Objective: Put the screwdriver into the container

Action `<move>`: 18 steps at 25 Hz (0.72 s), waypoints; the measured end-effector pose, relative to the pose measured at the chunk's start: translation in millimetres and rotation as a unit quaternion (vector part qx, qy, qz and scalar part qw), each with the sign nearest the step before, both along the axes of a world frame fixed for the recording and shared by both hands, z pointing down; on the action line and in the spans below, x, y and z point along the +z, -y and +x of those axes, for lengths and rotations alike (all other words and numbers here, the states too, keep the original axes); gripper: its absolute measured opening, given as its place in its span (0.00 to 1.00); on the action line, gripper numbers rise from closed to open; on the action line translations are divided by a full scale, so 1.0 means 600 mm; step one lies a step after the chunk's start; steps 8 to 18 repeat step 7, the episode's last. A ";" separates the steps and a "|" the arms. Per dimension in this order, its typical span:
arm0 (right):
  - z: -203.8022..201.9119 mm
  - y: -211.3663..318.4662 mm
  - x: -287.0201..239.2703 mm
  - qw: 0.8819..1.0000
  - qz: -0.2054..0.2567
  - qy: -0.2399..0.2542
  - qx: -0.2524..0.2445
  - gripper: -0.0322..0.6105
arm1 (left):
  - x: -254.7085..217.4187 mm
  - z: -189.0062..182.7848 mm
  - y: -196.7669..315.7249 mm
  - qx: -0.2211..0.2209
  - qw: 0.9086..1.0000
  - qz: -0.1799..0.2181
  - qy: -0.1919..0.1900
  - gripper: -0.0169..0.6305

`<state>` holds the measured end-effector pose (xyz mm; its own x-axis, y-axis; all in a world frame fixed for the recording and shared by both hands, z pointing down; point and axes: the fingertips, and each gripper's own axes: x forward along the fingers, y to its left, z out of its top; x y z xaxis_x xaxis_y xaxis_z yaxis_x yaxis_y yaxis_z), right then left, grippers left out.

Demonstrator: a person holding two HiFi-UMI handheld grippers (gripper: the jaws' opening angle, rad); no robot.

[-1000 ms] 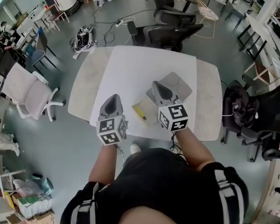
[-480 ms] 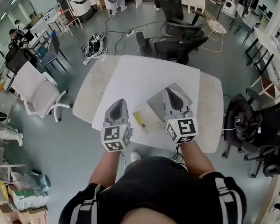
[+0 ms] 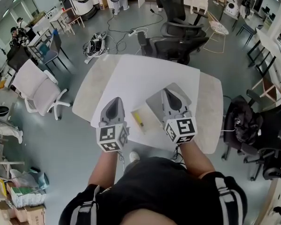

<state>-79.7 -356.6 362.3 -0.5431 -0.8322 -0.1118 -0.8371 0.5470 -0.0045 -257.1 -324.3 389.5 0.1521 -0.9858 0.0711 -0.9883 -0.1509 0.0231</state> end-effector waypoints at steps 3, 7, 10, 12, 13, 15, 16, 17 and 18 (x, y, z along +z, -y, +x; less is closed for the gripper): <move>-0.006 -0.002 0.005 1.000 0.002 -0.013 -0.003 0.07 | 0.002 0.001 -0.003 -0.001 1.000 0.000 0.002 0.04; -0.011 -0.005 0.010 1.000 -0.002 -0.015 -0.010 0.07 | 0.011 0.002 -0.006 -0.001 1.000 -0.006 0.000 0.04; -0.011 -0.005 0.010 1.000 -0.002 -0.015 -0.010 0.07 | 0.011 0.002 -0.006 -0.001 1.000 -0.006 0.000 0.04; -0.011 -0.005 0.010 1.000 -0.002 -0.015 -0.010 0.07 | 0.011 0.002 -0.006 -0.001 1.000 -0.006 0.000 0.04; -0.011 -0.005 0.010 1.000 -0.002 -0.015 -0.010 0.07 | 0.011 0.002 -0.006 -0.001 1.000 -0.006 0.000 0.04; -0.011 -0.005 0.010 1.000 -0.002 -0.015 -0.010 0.07 | 0.011 0.002 -0.006 -0.001 1.000 -0.006 0.000 0.04; -0.011 -0.005 0.010 1.000 -0.002 -0.015 -0.010 0.07 | 0.011 0.002 -0.006 -0.001 1.000 -0.006 0.000 0.04; -0.011 -0.005 0.010 1.000 -0.002 -0.015 -0.010 0.07 | 0.011 0.002 -0.006 -0.001 1.000 -0.006 0.000 0.04; -0.011 -0.005 0.010 1.000 -0.002 -0.015 -0.010 0.07 | 0.011 0.002 -0.006 -0.001 1.000 -0.006 0.000 0.04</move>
